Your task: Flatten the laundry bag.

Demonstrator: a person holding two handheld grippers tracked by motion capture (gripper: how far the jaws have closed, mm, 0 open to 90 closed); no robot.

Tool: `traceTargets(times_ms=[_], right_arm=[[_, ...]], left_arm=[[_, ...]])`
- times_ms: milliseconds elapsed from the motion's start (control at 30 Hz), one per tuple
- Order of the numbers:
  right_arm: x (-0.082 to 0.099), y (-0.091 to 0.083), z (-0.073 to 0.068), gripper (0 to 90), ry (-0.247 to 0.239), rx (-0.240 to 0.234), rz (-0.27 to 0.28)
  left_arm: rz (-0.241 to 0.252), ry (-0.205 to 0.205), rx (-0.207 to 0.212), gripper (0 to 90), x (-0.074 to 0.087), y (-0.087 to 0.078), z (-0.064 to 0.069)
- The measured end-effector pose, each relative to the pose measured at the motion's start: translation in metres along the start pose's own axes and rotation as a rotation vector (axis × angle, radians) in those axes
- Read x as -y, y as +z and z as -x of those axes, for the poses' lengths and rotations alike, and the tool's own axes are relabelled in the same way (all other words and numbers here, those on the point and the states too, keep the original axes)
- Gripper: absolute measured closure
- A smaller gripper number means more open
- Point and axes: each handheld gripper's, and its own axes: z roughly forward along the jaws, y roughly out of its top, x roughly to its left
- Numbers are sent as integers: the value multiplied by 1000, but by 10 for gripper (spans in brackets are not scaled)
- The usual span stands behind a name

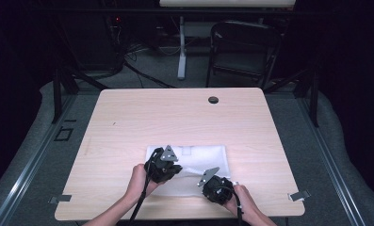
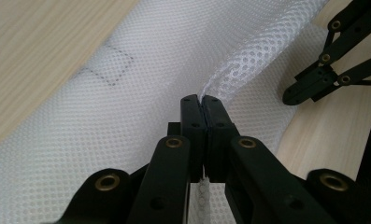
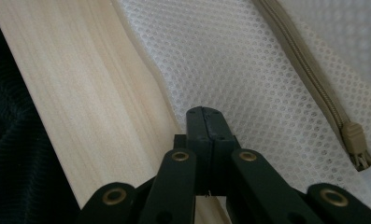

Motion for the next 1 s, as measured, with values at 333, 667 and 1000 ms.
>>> traceTargets(times_ms=[333,667,1000], right_arm=[[0,-1,1,900,5,-47,-19],[-3,-8,0,900,-14,43,67],[-6,6,4,900,-14,68,39]], left_arm=[[-13,-8,-1,891,-15,-6,-8],[-6,-13,-2,892,-26,-9,-14],[-7,-22,-10,892,-32,-9,-17]])
